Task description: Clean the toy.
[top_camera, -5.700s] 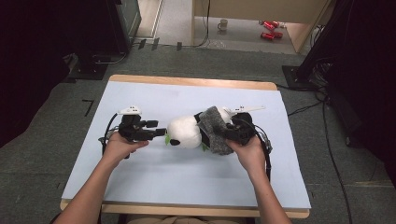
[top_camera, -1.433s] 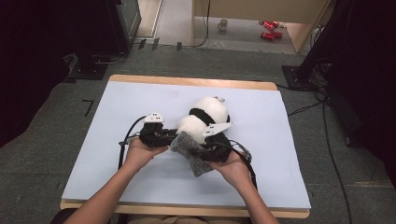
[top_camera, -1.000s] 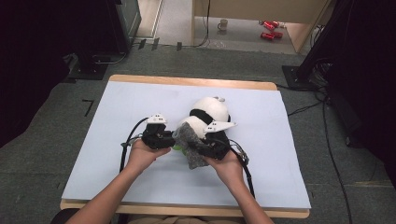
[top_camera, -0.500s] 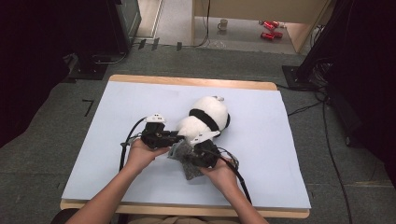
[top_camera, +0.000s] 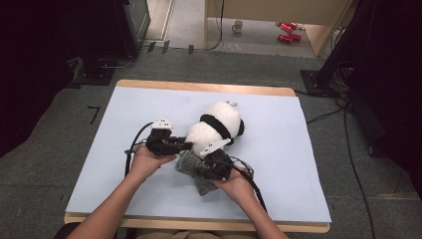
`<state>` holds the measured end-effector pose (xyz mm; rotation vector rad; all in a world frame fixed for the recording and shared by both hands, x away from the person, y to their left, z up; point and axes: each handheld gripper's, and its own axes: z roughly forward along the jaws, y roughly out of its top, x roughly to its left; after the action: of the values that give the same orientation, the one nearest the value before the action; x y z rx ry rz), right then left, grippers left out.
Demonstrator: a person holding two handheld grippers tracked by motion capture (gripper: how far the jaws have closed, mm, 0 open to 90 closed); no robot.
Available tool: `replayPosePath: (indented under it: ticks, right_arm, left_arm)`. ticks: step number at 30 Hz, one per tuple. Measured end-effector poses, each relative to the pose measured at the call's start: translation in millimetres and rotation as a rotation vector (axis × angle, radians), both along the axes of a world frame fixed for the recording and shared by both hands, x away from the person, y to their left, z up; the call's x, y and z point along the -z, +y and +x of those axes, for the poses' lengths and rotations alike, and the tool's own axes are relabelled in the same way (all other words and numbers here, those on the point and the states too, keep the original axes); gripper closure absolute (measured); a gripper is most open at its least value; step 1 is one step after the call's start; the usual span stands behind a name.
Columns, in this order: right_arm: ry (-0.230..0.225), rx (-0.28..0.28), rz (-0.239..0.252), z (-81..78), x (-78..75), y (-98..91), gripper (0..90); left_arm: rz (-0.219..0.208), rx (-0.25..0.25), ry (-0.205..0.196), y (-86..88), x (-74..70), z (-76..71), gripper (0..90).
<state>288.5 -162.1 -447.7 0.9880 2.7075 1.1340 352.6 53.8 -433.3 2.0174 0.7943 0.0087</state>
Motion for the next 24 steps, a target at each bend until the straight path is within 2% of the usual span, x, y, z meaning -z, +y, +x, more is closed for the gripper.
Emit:
replayPosePath:
  ticks: [5,9,11,17,19,23,24]
  right_arm:
    - [-0.036,0.019,0.052,-0.3,-21.4,-9.7,76.9]
    - [-0.058,0.060,0.080,2.7,-28.5,-21.4,76.4]
    - [-0.060,0.074,0.068,4.5,-25.3,-23.8,76.2]
    - [0.000,0.041,0.028,8.2,-9.0,-23.9,76.4]
    - [0.023,0.030,0.020,9.4,-7.9,-26.0,76.3]
    - [0.026,0.012,-0.005,10.2,-11.3,-30.6,76.2]
    - [0.023,0.013,0.001,10.5,-13.9,-33.5,76.2]
  left_arm:
    - [0.010,0.009,-0.005,2.1,0.5,0.7,68.4]
    - [0.006,0.009,-0.010,4.0,0.9,1.5,68.0]
    - [0.016,0.012,-0.013,3.6,1.4,1.7,68.1]
    - [0.029,0.014,-0.010,4.5,2.8,2.9,68.4]
    - [0.029,0.013,-0.011,6.4,2.9,4.0,68.4]
    - [0.032,0.002,-0.013,11.6,2.9,6.5,68.6]
    - [0.031,-0.002,-0.013,12.9,2.8,7.2,68.6]
